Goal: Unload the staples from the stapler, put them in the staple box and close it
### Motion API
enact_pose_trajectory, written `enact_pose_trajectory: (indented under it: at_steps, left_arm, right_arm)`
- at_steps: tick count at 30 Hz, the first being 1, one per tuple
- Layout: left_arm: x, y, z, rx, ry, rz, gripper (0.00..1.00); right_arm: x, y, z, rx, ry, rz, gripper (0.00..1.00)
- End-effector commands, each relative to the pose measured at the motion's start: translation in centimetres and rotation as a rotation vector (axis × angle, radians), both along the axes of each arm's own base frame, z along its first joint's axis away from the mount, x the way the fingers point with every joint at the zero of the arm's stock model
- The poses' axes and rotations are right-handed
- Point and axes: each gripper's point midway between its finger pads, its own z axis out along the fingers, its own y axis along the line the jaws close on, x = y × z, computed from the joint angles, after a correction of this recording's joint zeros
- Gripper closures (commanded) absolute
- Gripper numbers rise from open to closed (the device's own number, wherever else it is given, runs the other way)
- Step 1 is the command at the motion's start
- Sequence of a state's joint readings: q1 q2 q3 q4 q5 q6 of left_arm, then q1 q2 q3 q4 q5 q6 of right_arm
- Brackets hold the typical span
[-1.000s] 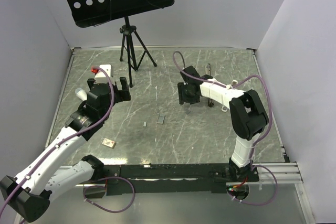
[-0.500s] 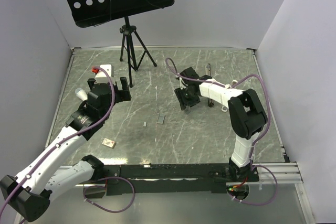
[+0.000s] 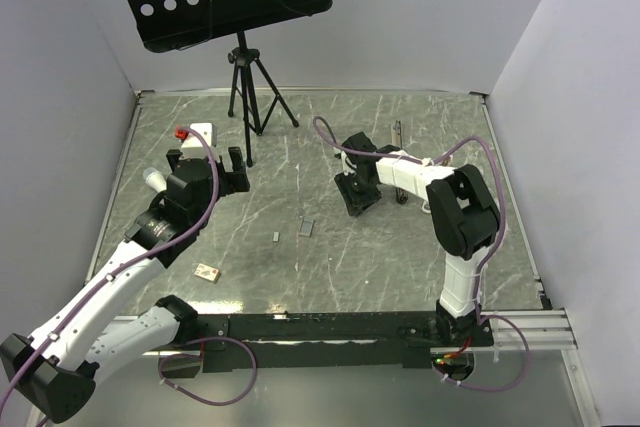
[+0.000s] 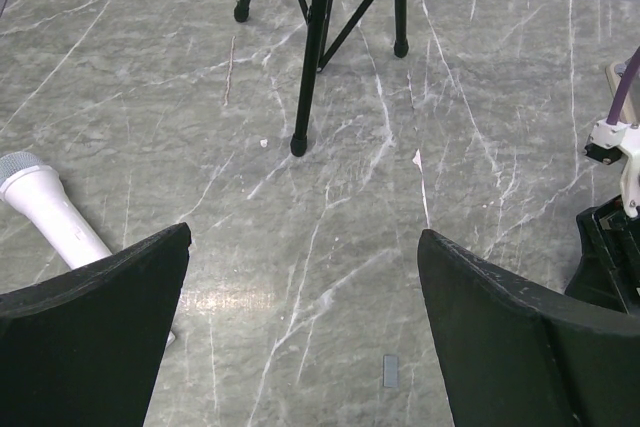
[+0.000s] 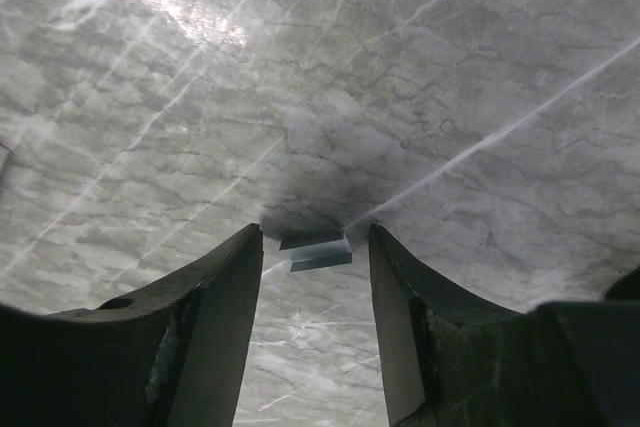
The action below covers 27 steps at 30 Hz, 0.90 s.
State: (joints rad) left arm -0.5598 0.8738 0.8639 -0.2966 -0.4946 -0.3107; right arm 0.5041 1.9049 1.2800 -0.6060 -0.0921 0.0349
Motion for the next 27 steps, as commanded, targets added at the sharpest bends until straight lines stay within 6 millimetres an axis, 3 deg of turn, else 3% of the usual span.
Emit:
enact_pose_trajectory:
  at_steps: [1,14,27]
  left_arm:
    - [0.1,0.2,1.3,-0.023,-0.047,0.015,0.01]
    - [0.0,0.3,1.4,-0.024,-0.051,0.015,0.01]
    - [-0.1,0.0,1.5,-0.033,-0.052,0.001,0.01]
  right_arm:
    - [0.2,-0.5,0.0,-0.02,0.002,-0.003,0.5]
    - [-0.8,-0.8,0.0,-0.033,0.028,-0.032,0.57]
    - [-4.6,2.8,1.9,0.158,0.094,-0.014,0.59]
